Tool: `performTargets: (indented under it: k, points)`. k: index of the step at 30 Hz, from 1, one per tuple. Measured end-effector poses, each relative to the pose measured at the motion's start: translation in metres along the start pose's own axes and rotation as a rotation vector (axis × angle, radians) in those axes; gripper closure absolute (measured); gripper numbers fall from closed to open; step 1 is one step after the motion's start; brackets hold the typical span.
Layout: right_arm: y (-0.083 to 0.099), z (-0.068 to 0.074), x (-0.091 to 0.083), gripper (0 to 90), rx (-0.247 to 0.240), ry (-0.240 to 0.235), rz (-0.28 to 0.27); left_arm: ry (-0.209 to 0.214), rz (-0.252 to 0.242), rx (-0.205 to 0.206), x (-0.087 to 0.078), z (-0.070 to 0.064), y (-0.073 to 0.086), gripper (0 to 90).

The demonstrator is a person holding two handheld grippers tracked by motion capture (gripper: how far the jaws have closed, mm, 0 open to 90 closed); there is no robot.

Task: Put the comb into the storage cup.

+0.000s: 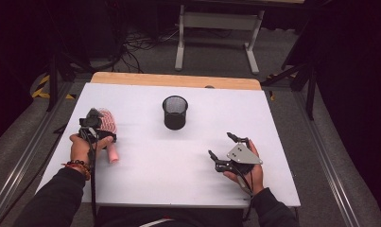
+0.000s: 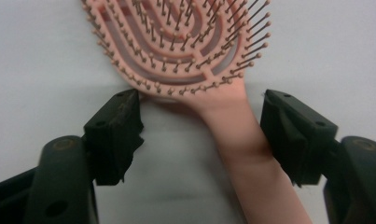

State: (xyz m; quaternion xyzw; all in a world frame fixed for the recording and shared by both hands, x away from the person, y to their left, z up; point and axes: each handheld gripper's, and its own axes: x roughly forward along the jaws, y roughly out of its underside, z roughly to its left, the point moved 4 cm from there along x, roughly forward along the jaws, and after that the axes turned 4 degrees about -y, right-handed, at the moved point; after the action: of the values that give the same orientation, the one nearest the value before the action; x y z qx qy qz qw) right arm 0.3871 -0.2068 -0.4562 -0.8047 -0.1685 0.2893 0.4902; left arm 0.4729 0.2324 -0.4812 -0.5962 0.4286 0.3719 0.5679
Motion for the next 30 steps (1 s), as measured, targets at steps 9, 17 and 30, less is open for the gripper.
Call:
performTargets:
  k: [9,17,30]
  points:
    - [0.007,-0.003,-0.007,13.6,0.064,-0.004,0.008,-0.074,-0.013,0.027,-0.002,0.006,-0.002,59.7]
    - [0.006,-0.002,-0.006,13.4,0.059,-0.022,0.008,-0.051,-0.025,0.100,-0.003,0.013,-0.003,69.6]
    - [0.011,-0.008,-0.006,13.6,0.138,-0.035,0.005,0.018,-0.235,0.166,-0.013,0.028,0.000,69.7]
